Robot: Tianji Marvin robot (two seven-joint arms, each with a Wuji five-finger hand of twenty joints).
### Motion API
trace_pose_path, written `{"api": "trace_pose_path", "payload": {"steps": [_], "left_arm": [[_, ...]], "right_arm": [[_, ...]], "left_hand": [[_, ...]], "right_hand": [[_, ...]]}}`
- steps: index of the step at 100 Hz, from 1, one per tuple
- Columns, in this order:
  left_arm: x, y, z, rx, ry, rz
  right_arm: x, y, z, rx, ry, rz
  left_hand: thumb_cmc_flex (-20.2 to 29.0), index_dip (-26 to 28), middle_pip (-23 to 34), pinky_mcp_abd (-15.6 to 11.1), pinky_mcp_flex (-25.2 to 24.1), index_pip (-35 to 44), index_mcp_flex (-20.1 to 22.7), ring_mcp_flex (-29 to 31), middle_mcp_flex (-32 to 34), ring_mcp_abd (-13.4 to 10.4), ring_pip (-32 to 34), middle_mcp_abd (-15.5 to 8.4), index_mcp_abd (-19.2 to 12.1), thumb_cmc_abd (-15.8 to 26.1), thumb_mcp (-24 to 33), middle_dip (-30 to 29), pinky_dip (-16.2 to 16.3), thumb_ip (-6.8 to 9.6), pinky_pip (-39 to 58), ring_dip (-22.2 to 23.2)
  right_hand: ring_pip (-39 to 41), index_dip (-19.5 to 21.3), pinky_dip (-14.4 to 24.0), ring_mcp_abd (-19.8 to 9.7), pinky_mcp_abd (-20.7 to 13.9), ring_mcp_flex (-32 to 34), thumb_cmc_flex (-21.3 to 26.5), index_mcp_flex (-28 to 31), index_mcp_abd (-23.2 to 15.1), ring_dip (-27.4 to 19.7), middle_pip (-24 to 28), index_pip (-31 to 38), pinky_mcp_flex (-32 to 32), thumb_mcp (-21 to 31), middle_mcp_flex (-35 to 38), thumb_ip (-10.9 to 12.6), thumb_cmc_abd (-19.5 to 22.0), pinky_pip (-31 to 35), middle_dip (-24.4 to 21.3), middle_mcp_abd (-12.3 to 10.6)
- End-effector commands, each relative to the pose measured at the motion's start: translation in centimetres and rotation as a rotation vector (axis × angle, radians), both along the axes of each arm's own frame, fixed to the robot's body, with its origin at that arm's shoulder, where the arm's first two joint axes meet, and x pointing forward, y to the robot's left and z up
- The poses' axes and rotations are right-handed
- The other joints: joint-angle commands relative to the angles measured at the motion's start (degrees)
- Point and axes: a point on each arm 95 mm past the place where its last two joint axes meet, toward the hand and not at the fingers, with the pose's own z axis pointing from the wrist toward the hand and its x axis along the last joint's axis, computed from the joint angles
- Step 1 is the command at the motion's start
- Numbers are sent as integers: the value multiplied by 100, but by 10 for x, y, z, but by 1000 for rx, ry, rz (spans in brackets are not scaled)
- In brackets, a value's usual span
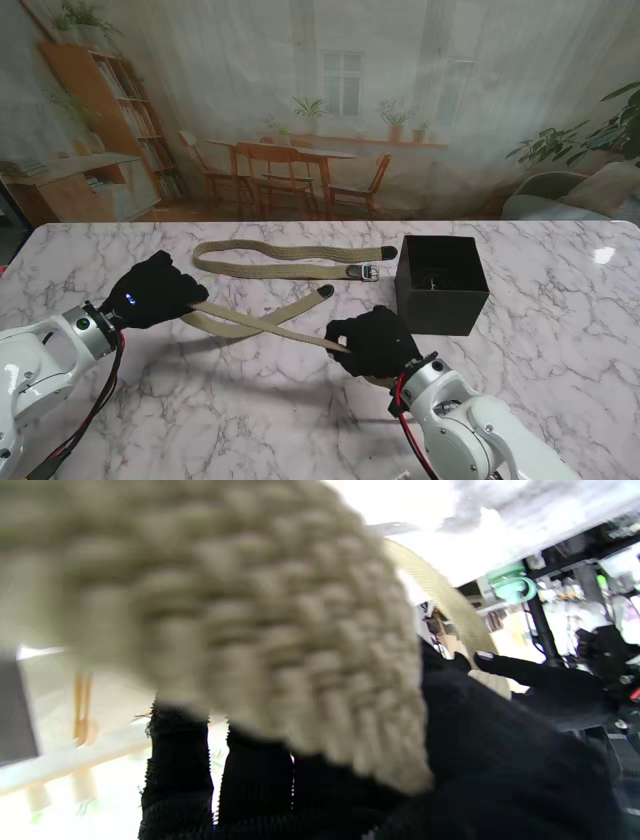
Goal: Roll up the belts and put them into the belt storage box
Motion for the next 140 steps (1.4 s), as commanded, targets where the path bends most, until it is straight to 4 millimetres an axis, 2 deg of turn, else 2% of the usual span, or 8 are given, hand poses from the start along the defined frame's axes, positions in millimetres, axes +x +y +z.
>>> {"api": "trace_pose_path", "payload": {"steps": [1,21,22,24,28,51,112,140], "left_arm": [[2,11,-11,31,41,47],[5,19,-20,54,73,91],[5,20,-21,56,75,94],[6,21,-22,59,77,98],[6,22,-24,68,85,108],[8,39,-39,125,134,196],[11,89,-62,196,166,401],[7,105,-66,214,169,463]], "right_arm": [[-4,-12,-4,-36,2,-11],[-4,-36,-9,-148,-40,-55],[-4,-37,-9,-153,-40,-58],[-4,-39,-11,-162,-40,-62],[-3,-43,-13,-179,-35,-69],[3,-64,-28,-302,21,-105],[10,-107,-43,-450,122,-239],[5,-121,-44,-488,153,-268]], "left_hand": [[390,-119,81,-2,-5,-43,94,111,107,-40,179,-42,60,202,61,18,82,45,141,81],[528,-316,171,39,-18,-366,-29,121,118,-95,273,-253,-76,139,161,311,123,42,158,203],[534,-309,173,38,-15,-362,-24,105,123,0,274,-253,-77,138,164,323,126,43,162,209],[544,-289,186,23,-3,-343,-9,130,147,-87,307,-265,-100,134,167,354,133,41,172,233],[580,-254,206,23,5,-303,11,100,166,52,361,-267,-108,130,181,424,148,38,190,290],[646,-258,174,40,11,-249,36,86,169,45,415,-275,-150,113,214,507,172,48,213,354],[632,-495,-33,34,-35,-566,-66,-14,45,36,305,-287,-191,-34,275,626,184,80,161,329],[504,-686,-262,31,-73,-1028,-378,-115,-177,26,255,-320,-308,-77,388,798,192,88,120,339]], "right_hand": [[331,28,134,-127,-278,192,359,299,-69,137,-129,132,151,102,263,69,181,261,108,95],[447,3,202,-123,-482,227,361,118,91,222,-229,-4,349,6,260,87,253,559,192,35],[450,6,204,-122,-481,226,366,111,83,225,-227,-3,348,8,257,88,253,565,198,24],[474,28,208,-117,-474,230,374,108,50,243,-210,15,343,9,252,87,255,584,227,21],[538,77,209,-107,-473,229,389,132,-51,293,-166,61,340,9,230,88,263,612,304,17],[697,275,230,-81,-457,234,459,247,-428,416,20,204,330,-17,191,100,307,680,520,22],[1064,625,306,28,-466,416,679,382,-111,599,233,190,594,20,292,141,342,918,870,133],[1188,857,324,27,-370,540,676,484,-143,650,347,193,718,162,357,133,259,989,1055,112]]}}
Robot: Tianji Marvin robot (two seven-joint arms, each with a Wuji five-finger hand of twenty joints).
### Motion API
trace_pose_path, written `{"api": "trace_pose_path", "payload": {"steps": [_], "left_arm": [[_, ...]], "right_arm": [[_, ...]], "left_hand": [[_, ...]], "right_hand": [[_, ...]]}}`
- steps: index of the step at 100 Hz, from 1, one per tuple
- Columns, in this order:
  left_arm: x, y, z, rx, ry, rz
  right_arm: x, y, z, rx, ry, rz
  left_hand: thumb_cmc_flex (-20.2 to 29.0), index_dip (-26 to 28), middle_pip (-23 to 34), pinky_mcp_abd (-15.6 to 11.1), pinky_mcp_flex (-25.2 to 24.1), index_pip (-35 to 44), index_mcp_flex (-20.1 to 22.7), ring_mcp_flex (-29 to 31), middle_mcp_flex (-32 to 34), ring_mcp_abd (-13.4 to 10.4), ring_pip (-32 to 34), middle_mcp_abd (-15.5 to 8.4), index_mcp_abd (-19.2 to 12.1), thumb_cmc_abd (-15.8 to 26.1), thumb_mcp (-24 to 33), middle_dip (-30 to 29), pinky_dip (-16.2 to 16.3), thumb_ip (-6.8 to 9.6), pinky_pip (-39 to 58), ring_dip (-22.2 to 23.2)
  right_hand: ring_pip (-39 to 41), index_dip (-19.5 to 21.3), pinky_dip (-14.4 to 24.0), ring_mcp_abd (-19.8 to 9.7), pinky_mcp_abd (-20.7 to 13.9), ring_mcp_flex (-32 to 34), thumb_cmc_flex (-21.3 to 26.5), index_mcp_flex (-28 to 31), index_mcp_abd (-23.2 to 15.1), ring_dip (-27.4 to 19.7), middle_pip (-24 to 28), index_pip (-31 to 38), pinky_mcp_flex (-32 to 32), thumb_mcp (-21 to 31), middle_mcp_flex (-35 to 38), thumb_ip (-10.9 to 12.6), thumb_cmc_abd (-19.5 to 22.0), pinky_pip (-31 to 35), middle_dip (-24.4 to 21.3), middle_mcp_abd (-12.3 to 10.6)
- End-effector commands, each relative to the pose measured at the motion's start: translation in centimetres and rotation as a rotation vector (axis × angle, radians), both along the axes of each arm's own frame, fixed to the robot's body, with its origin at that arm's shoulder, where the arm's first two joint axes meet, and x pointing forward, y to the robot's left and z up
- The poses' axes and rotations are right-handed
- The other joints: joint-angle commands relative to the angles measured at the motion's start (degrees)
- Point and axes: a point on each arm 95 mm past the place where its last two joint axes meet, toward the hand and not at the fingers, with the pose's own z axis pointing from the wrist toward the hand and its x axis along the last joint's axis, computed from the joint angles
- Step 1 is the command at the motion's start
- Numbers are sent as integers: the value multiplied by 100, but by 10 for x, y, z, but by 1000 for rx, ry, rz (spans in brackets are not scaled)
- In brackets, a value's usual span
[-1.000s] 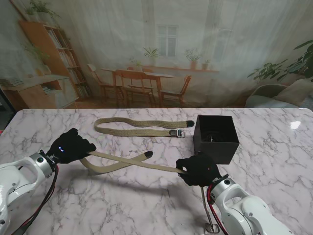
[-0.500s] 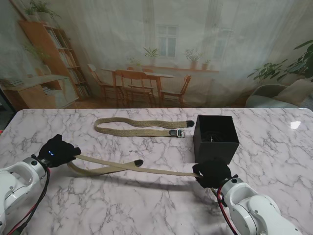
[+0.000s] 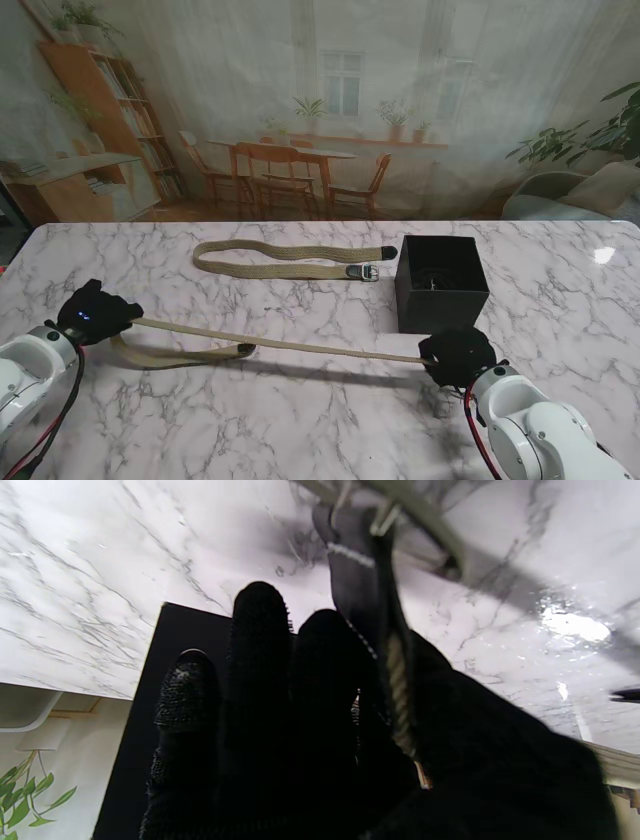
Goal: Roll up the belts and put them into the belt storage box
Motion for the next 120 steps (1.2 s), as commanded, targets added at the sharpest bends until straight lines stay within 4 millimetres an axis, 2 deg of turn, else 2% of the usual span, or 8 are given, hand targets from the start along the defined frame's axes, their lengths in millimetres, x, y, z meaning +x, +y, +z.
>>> {"api": "trace_pose_path", "payload": {"steps": [1,25,51,67,81,93,96,120], "left_arm": [[-2,13,-5,24,20,41],[-1,25,-10,46,31,85],[2,39,-17,73,47,151],[8,44,-32,60,85,198],[12,45,-43,64,93,225],[12,44,-42,57,74,221],[11,43,-40,55,68,218],[14,31,-25,7,38,185]], "right_arm": [[-3,-9,-4,-30,22,-20],[-6,-19,-5,-59,36,-47],[-8,-33,-6,-83,33,-97],[-6,-37,-11,-84,41,-120],[-5,-35,-14,-85,50,-123],[-4,-34,-14,-82,42,-119],[-4,-34,-13,-82,41,-119],[-2,-32,-15,-82,35,-116]], "left_hand": [[390,-138,-116,31,-67,-132,-136,-92,-189,82,-30,-33,37,-102,397,101,130,94,119,48],[120,-579,-186,-1,-91,-844,-348,-204,-447,55,-91,-47,-35,-56,545,95,138,118,80,63],[255,-268,-165,-9,-65,-480,-21,-154,-271,52,-76,-77,-51,-181,655,177,151,77,95,74],[481,-25,103,-43,80,541,579,135,339,-18,172,-97,57,-313,571,527,183,62,283,158],[376,-239,-30,-30,-4,317,298,-42,40,45,61,-24,181,-184,472,363,174,34,277,111],[121,-254,150,22,-117,6,186,-183,-263,138,-25,127,312,-10,241,-263,165,55,221,63],[-6,-243,169,38,-140,-49,170,-206,-318,168,-32,296,338,44,177,-462,171,48,212,60],[-1001,-173,-39,155,-374,-649,22,-585,-660,374,-179,478,618,428,-54,-693,227,-6,113,-7]], "right_hand": [[329,281,107,4,70,229,547,429,-109,104,251,308,54,465,272,158,186,184,68,-11],[364,356,114,-4,81,241,541,445,-120,124,279,272,78,492,278,147,180,200,143,-25],[356,378,110,-11,72,232,542,459,-114,122,257,248,80,481,272,146,172,193,165,-18],[351,376,109,-8,71,230,541,456,-100,122,239,232,80,467,277,146,169,192,172,-14],[344,370,106,-12,58,222,536,445,-99,121,222,220,72,461,272,146,167,186,176,-21],[338,356,104,-12,52,218,529,439,-103,119,208,211,61,454,266,144,168,179,177,-21],[336,353,103,-11,53,217,523,437,-100,118,203,210,56,449,266,143,178,177,176,-22],[288,188,122,-23,-1,166,478,345,-81,100,126,121,-18,363,242,132,206,207,137,-37]]}}
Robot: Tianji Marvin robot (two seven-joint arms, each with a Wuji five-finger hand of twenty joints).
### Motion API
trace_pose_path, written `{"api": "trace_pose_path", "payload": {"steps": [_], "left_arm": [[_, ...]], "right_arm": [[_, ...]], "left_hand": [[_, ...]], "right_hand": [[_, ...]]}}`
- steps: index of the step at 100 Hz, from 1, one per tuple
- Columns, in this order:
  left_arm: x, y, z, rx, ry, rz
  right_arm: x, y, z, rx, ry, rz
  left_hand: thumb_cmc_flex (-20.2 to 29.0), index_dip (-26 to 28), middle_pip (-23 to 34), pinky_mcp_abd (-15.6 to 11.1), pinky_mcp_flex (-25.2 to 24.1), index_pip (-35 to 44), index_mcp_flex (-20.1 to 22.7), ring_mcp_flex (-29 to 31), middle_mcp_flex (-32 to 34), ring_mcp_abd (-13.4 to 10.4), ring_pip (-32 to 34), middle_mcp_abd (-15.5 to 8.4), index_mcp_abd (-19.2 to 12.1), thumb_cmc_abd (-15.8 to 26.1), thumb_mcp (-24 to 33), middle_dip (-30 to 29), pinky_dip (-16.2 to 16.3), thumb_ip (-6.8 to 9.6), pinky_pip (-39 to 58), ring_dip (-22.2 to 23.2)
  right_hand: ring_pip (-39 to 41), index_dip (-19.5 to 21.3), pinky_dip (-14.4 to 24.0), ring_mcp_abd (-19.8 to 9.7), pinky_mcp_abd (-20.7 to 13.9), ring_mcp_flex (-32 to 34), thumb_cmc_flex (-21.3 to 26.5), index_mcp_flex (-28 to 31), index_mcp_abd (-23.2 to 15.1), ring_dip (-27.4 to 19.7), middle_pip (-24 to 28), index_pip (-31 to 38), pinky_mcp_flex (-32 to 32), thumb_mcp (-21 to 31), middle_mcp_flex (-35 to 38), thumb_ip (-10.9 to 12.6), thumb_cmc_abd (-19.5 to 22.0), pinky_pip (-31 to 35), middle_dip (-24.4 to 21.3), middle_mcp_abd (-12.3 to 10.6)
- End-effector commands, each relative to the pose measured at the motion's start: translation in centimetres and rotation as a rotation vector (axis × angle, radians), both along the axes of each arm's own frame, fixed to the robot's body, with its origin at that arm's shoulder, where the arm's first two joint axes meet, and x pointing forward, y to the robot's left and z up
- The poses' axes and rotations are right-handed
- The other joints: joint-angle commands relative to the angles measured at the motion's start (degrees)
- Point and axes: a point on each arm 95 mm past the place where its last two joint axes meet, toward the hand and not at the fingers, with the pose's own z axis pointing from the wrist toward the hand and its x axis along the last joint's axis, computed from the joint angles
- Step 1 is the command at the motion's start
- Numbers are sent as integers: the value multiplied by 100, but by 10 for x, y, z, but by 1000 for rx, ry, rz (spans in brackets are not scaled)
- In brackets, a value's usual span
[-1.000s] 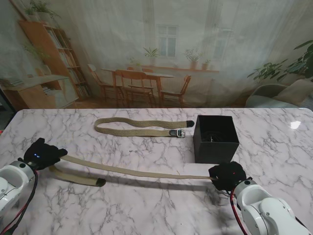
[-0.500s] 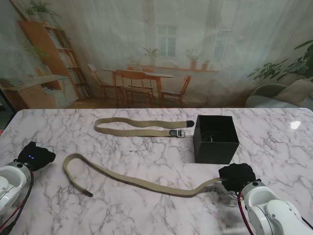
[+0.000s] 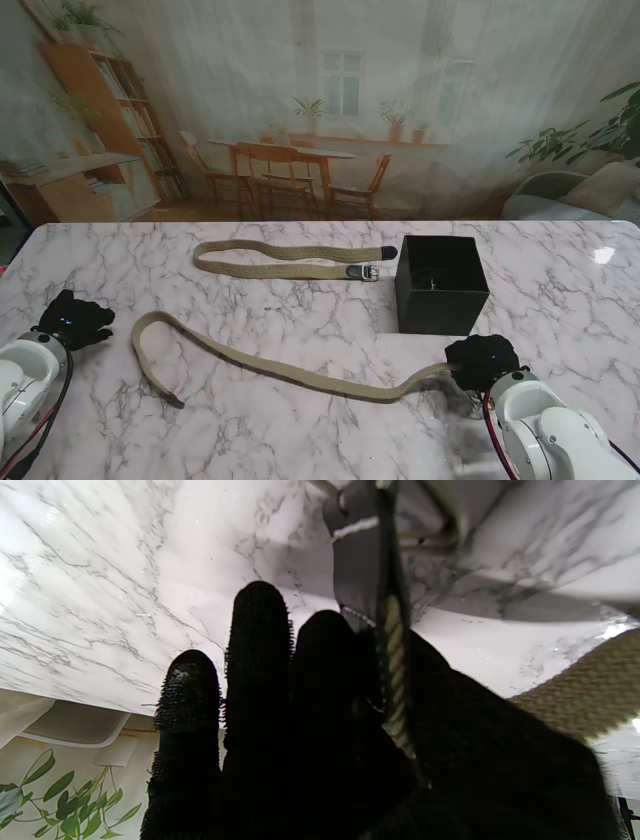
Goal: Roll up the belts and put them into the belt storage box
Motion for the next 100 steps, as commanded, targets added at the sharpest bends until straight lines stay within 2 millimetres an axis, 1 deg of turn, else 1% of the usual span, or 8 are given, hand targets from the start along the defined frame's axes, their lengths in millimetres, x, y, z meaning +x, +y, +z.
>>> {"api": "trace_pose_path", "payload": {"steps": [1,10,18,31,50,56,66,100], "left_arm": [[3,-12,7,-19,-5,-29],[5,-21,15,-17,-13,-72],[6,-31,23,-26,-21,-110],[7,-50,37,-40,-30,-177],[6,-80,61,-57,-45,-289],[5,-88,70,-67,-56,-321],[6,-102,80,-97,-72,-362],[4,-140,90,-181,-109,-451]], "right_arm": [[0,1,-2,-4,4,-4],[1,2,-3,-12,9,-5],[0,2,-4,-36,40,-4],[1,2,-7,-76,86,4],[2,1,-10,-112,64,14],[1,1,-8,-118,50,24],[-1,0,-5,-149,17,48],[-5,-3,0,-134,-75,52]], "left_hand": [[-109,76,-122,151,-109,-171,-138,-161,-251,187,-160,176,169,246,-53,-81,99,-6,33,-76],[-169,99,-157,149,-115,-189,-85,-194,-265,171,-217,160,140,233,-66,-101,102,0,23,-117],[-190,143,-153,169,-133,-172,-2,-185,-215,165,-245,153,129,215,-65,-102,96,-1,-4,-147],[-216,218,-155,195,-140,-111,162,-172,-146,161,-288,138,100,196,-63,-101,96,-5,-26,-189],[-312,264,-179,213,-158,-87,273,-148,-75,137,-352,110,75,214,-81,-101,93,-16,-59,-243],[-310,275,-189,225,-157,-86,288,-145,-65,136,-371,94,59,204,-73,-101,87,-15,-81,-257],[-334,287,-212,225,-153,-92,299,-141,-70,126,-396,93,61,211,-72,-102,87,-17,-92,-274],[-388,313,-245,225,-151,-113,330,-146,-63,127,-434,101,49,224,-80,-94,97,-23,-99,-290]], "right_hand": [[265,-32,82,-29,-14,156,468,251,-136,79,88,234,-64,285,192,143,231,154,7,-46],[39,-424,72,-83,-28,-36,285,54,-38,-30,-131,103,-219,101,109,132,261,76,-196,-49],[-245,-616,71,-91,-56,-393,-682,-339,63,-115,-282,-250,-437,-307,-274,114,223,-36,-345,-16],[-591,109,197,35,-49,-1118,-1616,-249,-150,-185,-668,-1412,-775,-614,-1131,515,363,-220,-581,102],[-755,169,222,175,-37,-1810,-1671,-178,-659,-263,-1126,-1343,-983,-952,-2065,426,314,-309,-744,269],[-901,387,304,206,-91,-2478,-1971,-362,-534,-433,-1567,-1692,-1192,-789,-3110,802,301,-417,-1025,468],[-900,518,353,227,-139,-2937,-2185,-773,-272,-497,-1659,-1997,-1346,-813,-3788,860,169,-475,-1185,555],[-659,623,415,206,-99,-2720,-2162,-516,-172,-497,-1379,-1932,-1188,-460,-3560,824,-216,-396,-1261,487]]}}
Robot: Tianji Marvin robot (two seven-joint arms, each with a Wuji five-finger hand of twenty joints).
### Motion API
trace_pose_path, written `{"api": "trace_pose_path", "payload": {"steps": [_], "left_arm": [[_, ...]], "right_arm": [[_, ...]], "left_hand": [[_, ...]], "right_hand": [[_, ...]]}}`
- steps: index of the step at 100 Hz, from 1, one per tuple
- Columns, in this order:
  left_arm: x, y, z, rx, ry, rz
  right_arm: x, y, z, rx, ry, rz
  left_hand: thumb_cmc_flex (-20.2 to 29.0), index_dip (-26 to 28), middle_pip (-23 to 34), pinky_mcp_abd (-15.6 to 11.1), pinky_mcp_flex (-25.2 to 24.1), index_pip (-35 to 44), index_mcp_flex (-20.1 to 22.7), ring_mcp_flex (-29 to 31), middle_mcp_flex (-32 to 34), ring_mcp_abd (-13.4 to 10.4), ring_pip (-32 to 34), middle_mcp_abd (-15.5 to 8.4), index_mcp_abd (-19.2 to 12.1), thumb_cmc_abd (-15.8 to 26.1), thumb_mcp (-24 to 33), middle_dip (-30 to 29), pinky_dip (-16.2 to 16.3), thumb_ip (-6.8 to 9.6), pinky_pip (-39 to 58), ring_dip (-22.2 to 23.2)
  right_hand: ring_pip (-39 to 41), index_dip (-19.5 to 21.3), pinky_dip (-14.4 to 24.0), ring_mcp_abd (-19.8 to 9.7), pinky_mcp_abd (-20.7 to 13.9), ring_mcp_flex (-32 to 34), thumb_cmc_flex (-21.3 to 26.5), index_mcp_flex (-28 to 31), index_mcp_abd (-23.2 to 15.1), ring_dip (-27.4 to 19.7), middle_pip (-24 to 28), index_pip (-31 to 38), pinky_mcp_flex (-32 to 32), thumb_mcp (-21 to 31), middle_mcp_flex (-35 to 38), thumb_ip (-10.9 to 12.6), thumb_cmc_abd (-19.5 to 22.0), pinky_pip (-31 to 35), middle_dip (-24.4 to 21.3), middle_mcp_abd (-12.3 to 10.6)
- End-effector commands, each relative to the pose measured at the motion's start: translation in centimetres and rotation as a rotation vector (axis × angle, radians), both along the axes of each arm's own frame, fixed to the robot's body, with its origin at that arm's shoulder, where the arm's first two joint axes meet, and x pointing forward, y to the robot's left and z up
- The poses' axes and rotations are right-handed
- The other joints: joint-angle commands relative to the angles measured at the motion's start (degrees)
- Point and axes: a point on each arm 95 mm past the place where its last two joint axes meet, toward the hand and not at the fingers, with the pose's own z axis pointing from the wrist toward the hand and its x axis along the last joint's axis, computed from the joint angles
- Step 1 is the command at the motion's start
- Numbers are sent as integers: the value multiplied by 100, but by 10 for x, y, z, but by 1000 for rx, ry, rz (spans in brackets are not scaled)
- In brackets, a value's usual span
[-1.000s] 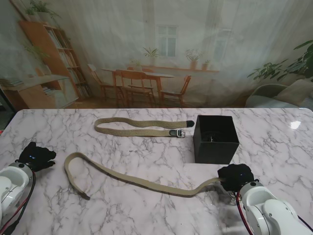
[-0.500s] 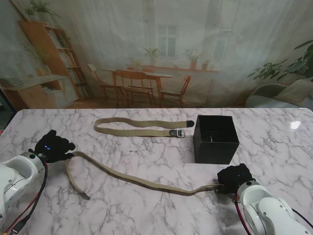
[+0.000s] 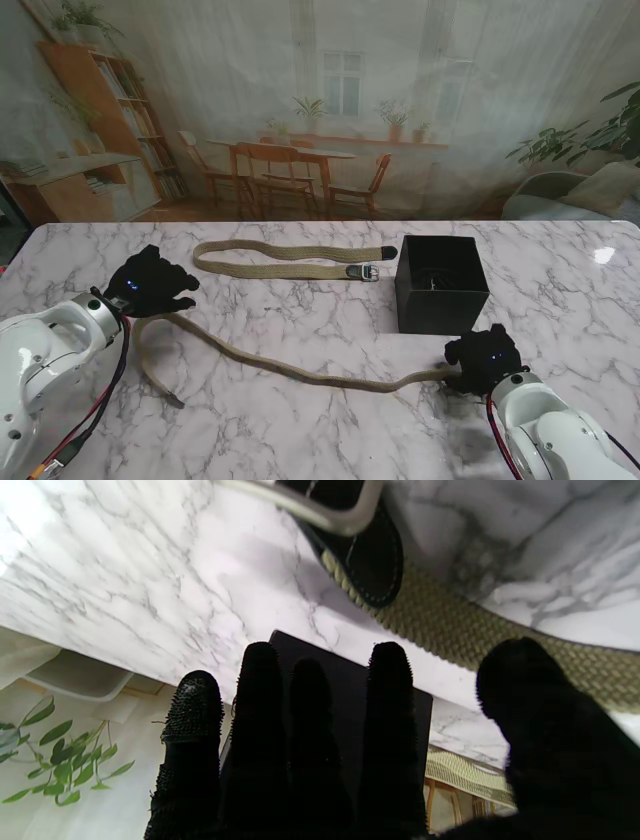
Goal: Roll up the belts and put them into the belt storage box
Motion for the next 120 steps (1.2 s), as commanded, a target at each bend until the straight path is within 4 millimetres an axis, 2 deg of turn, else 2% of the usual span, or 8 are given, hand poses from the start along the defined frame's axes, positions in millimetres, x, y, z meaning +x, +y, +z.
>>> {"api": "trace_pose_path", "payload": {"steps": [1,44,48,56,75,87,97,120], "left_arm": [[-2,-12,2,-15,-4,-26],[-5,-35,-9,-89,7,-36],[-5,-36,-11,-95,11,-35],[-5,-39,-14,-103,17,-31],[-6,-41,-18,-114,30,-23],[-6,-42,-22,-124,35,-19],[-7,-43,-25,-130,39,-15],[-7,-44,-27,-139,41,-12]], "right_arm": [[-2,-2,-4,-4,-12,-16],[-3,-9,-14,-73,3,-65],[-3,-9,-15,-70,11,-67],[-2,-8,-18,-63,16,-67],[-1,-4,-21,-47,-2,-48],[0,-1,-21,-1,-1,-47],[1,2,-24,35,13,-45],[5,13,-28,115,24,-35]], "left_hand": [[-25,57,-106,209,-68,2,157,-27,62,93,-133,93,43,140,-69,-19,89,-22,-81,-62],[-41,75,-122,249,-71,-10,182,-44,57,104,-160,113,64,140,-71,-7,91,-25,-126,-64],[-38,78,-124,250,-73,-8,188,-45,57,102,-162,107,60,142,-68,-7,92,-24,-131,-65],[-33,79,-128,247,-68,-9,190,-40,53,102,-162,104,52,136,-66,-7,97,-24,-134,-65],[-34,82,-125,258,-67,-10,198,-52,62,111,-168,106,68,142,-69,-3,107,-25,-144,-65],[-34,82,-123,257,-70,-12,201,-50,64,107,-166,108,77,146,-70,0,113,-25,-148,-64],[-28,83,-122,260,-71,-10,205,-51,67,110,-167,117,89,145,-68,2,117,-24,-153,-64],[-17,82,-118,257,-65,-13,196,-46,67,108,-163,108,80,133,-65,5,130,-22,-150,-62]], "right_hand": [[66,155,75,93,23,52,-167,136,113,-64,138,18,51,177,45,106,-183,46,-29,57],[44,125,35,94,57,-3,315,184,-55,-80,118,-32,-27,592,11,106,-327,-25,-70,61],[37,-69,23,88,68,5,565,199,-246,-77,115,210,-37,545,35,-281,-410,-50,-70,62],[42,-794,22,62,76,55,1059,19,-729,-65,107,1394,-59,557,109,-582,-601,-74,-61,27],[201,-752,17,-29,132,412,1308,414,-1125,-1,271,2009,51,793,665,-640,-667,-70,3,-149],[1062,-977,122,-234,66,1748,1474,562,-784,407,1073,2052,803,882,2377,-721,-561,400,567,-637],[1558,-1376,155,-316,-15,2562,1543,569,-395,606,1461,1968,1269,954,3360,-709,-494,785,564,-877],[2122,-2480,-29,-150,122,3279,1370,230,577,690,1939,1129,1724,1131,4135,-528,-44,1186,436,-771]]}}
